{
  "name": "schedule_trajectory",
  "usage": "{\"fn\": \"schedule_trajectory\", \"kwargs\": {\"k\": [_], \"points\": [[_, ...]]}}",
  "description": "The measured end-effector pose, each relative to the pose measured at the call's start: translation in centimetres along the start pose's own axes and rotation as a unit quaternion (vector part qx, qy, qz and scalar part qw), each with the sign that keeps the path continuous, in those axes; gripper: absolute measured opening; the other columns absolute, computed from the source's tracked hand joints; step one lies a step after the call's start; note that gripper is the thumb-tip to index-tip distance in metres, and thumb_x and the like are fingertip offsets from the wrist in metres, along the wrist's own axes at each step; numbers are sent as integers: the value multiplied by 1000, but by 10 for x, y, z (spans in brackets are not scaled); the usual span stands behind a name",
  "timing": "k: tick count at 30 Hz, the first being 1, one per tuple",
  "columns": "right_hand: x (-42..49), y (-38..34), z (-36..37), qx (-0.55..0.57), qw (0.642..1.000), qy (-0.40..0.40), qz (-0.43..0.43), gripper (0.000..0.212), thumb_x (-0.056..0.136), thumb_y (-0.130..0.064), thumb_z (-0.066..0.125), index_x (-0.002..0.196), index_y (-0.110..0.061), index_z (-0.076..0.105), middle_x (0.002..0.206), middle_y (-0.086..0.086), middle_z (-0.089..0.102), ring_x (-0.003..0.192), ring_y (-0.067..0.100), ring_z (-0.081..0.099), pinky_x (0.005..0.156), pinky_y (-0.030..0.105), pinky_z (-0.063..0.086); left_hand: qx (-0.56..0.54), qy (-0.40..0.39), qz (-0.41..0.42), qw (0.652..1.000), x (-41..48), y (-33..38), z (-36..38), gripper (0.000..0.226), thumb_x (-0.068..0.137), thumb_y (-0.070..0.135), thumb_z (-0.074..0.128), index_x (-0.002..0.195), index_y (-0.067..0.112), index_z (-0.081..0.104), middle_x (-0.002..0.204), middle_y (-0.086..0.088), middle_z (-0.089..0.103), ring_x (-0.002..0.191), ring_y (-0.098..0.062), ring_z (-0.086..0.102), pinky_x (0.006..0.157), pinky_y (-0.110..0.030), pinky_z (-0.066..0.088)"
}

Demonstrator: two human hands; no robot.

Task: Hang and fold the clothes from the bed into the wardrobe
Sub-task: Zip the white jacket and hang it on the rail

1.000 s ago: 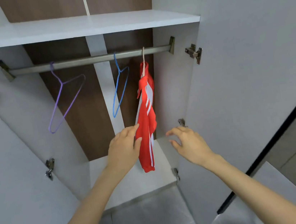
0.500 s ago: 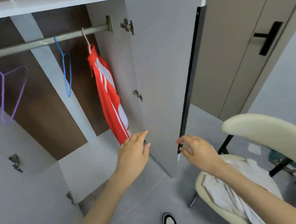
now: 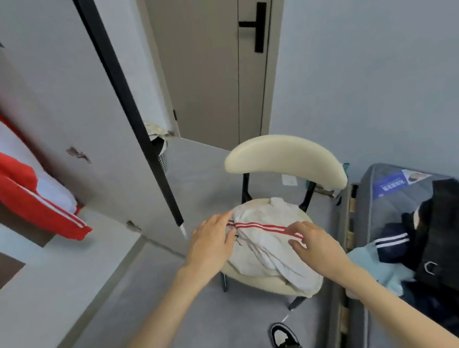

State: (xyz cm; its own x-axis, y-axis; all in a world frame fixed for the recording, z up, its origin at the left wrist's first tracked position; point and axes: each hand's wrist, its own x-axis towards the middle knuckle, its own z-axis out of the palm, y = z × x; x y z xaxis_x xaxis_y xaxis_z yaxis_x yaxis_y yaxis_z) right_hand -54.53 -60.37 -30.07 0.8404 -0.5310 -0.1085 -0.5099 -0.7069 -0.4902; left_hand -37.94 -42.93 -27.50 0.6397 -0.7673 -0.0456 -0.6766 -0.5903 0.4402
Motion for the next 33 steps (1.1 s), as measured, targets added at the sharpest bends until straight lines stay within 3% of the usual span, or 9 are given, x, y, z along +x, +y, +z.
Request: {"fn": "schedule_trajectory", "kwargs": {"k": [10,18,24,27,30,33], "points": [[48,169,0,25,989,-92,111,32,97,-21,51,129,-17,53,129,7,54,112,24,54,88,30,45,-17,-97,-49,994,101,66,130,45,100,30,42,144,20,40,141,-4,50,125,-24,48,101,-41,42],[96,245,45,20,965,-189,181,40,97,-19,49,137,-17,42,137,12,45,115,32,52,96,40,45,-21,-171,-131,976,133,69,203,47,102,27,38,148,18,33,145,-6,44,128,-26,44,102,-41,41],[130,276,105,37,944,-223,239,48,98,-27,47,142,-24,31,143,11,39,121,33,48,102,45,44,-23,-209,-152,966,153,45,270,50,103,27,35,152,23,23,158,-2,22,142,-24,24,112,-39,31],[150,289,140,52,942,-218,251,53,98,-37,49,145,-29,27,150,7,33,130,33,40,107,47,37,-13,-223,-168,960,164,22,312,53,103,30,36,152,29,18,161,2,5,147,-24,9,114,-41,27],[167,293,176,85,947,-227,210,65,95,-45,53,149,-29,21,156,4,24,137,31,33,112,48,34,-25,-216,-190,957,170,-3,349,56,101,30,41,152,31,18,161,3,-5,148,-26,2,112,-43,30],[178,287,211,66,955,-243,159,84,87,-53,60,151,-28,11,159,2,12,143,29,22,117,47,25,-72,-189,-191,960,166,-25,378,61,99,23,47,151,34,19,160,9,-11,147,-23,6,110,-35,32]]}}
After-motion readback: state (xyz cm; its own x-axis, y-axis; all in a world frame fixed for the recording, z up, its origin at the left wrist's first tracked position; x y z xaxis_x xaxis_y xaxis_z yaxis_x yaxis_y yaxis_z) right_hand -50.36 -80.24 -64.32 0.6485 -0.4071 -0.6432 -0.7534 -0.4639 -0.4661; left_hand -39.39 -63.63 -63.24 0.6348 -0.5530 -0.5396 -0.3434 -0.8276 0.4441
